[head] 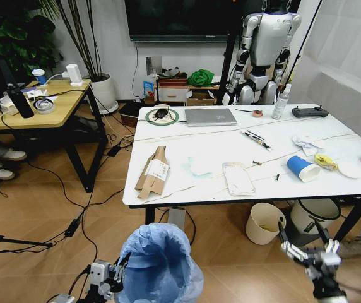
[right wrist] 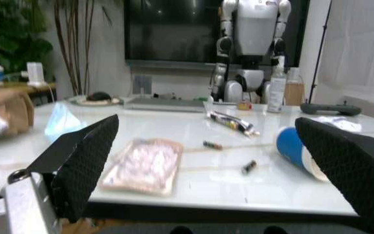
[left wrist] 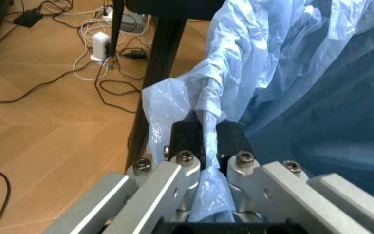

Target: Pick up the trash bin and place the trash from the table into it.

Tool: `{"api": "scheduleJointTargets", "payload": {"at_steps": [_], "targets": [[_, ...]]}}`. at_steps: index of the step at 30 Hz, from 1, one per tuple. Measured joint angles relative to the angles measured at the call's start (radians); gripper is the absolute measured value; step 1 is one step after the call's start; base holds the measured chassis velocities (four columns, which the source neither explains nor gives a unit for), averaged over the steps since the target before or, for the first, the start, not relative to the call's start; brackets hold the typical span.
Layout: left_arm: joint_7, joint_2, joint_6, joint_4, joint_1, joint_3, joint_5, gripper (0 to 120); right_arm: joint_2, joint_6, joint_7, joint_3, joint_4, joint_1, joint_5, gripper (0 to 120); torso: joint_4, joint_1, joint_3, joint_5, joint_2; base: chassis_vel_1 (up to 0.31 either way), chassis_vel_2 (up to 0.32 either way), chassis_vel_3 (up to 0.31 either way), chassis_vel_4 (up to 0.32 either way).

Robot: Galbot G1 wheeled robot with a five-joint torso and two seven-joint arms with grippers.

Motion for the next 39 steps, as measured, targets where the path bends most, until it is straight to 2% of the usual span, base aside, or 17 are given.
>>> {"api": "scheduleJointTargets", "payload": {"at_steps": [4,6,7,9,11,12,14,18,20,22,23,25,30,32,39], "targets": [[0.008,-0.015,0.002,-0.016,0.020,-0.021,-0.009,0,-0.122,-0.043,0.072,-0.071,0.021,0.064,0.048,100,0.0000,-0.001,-0.001,0.0002,-0.002,0.000,0.000,0.000,0.000],[0.010,-0.017,0.002,-0.018,0.024,-0.024,-0.010,0,-0.145,-0.049,0.079,-0.085,0.022,0.070,0.059,100,-0.0001,-0.001,-0.001,0.0003,-0.002,0.000,0.000,0.000,0.000],[0.018,-0.023,0.002,-0.025,0.038,-0.037,-0.015,0,-0.217,-0.069,0.101,-0.124,0.027,0.089,0.086,100,-0.0001,-0.001,-0.001,0.0002,-0.002,0.000,0.000,0.000,0.000],[0.026,-0.039,-0.002,-0.032,0.054,-0.053,-0.017,0,-0.312,-0.114,0.122,-0.176,0.034,0.132,0.113,100,0.0000,-0.001,-0.002,0.0001,-0.003,0.000,0.000,0.000,0.000],[0.028,-0.058,-0.006,-0.036,0.066,-0.064,-0.015,0,-0.361,-0.156,0.137,-0.209,0.041,0.171,0.136,100,0.0000,-0.001,-0.002,0.0002,-0.003,0.000,0.000,0.000,0.000],[0.030,-0.074,-0.010,-0.041,0.075,-0.071,-0.012,0,-0.397,-0.208,0.163,-0.243,0.050,0.221,0.164,100,0.0000,-0.002,-0.002,0.0001,-0.004,0.000,0.000,0.000,0.000],[0.031,-0.079,-0.011,-0.043,0.078,-0.074,-0.011,0,-0.405,-0.224,0.173,-0.254,0.051,0.238,0.172,100,-0.0001,-0.002,-0.002,0.0000,-0.004,0.000,0.000,0.000,0.000],[0.041,-0.144,-0.021,-0.048,0.092,-0.101,0.013,0,-0.468,-0.397,0.277,-0.377,0.056,0.423,0.258,100,0.0001,-0.002,-0.003,-0.0001,-0.005,0.000,0.000,0.000,0.000],[0.042,-0.174,-0.023,-0.047,0.090,-0.114,0.018,0,-0.477,-0.464,0.332,-0.469,0.055,0.527,0.314,100,0.0000,-0.002,-0.003,-0.0002,-0.005,0.000,0.000,0.000,0.000],[0.042,-0.178,-0.023,-0.047,0.089,-0.115,0.018,0,-0.477,-0.474,0.342,-0.488,0.054,0.547,0.321,100,0.0000,-0.002,-0.003,0.0001,-0.005,0.000,0.000,0.000,0.000],[0.042,-0.194,-0.022,-0.046,0.086,-0.119,0.020,0,-0.471,-0.509,0.367,-0.561,0.038,0.617,0.341,100,0.0003,-0.002,-0.003,-0.0006,-0.005,0.000,0.000,0.000,0.000],[0.042,-0.208,-0.021,-0.046,0.082,-0.123,0.026,0,-0.453,-0.532,0.380,-0.630,0.009,0.676,0.355,100,0.0002,-0.002,-0.003,-0.0002,-0.006,0.000,0.000,0.000,0.000],[0.038,-0.225,-0.018,-0.046,0.082,-0.124,0.028,0,-0.421,-0.571,0.395,-0.708,-0.041,0.738,0.356,100,0.0001,-0.003,-0.003,-0.0002,-0.006,0.000,0.000,0.000,0.000],[0.037,-0.236,-0.016,-0.050,0.090,-0.125,0.029,0,-0.389,-0.624,0.430,-0.773,-0.090,0.798,0.307,100,-0.0002,-0.003,-0.004,-0.0003,-0.006,0.000,0.000,0.000,0.000],[0.038,-0.249,-0.015,-0.059,0.099,-0.120,0.037,0,-0.304,-0.703,0.450,-0.868,-0.195,0.901,0.212,100,0.0001,-0.003,-0.004,-0.0003,-0.007,0.000,0.000,0.000,0.000]]}}
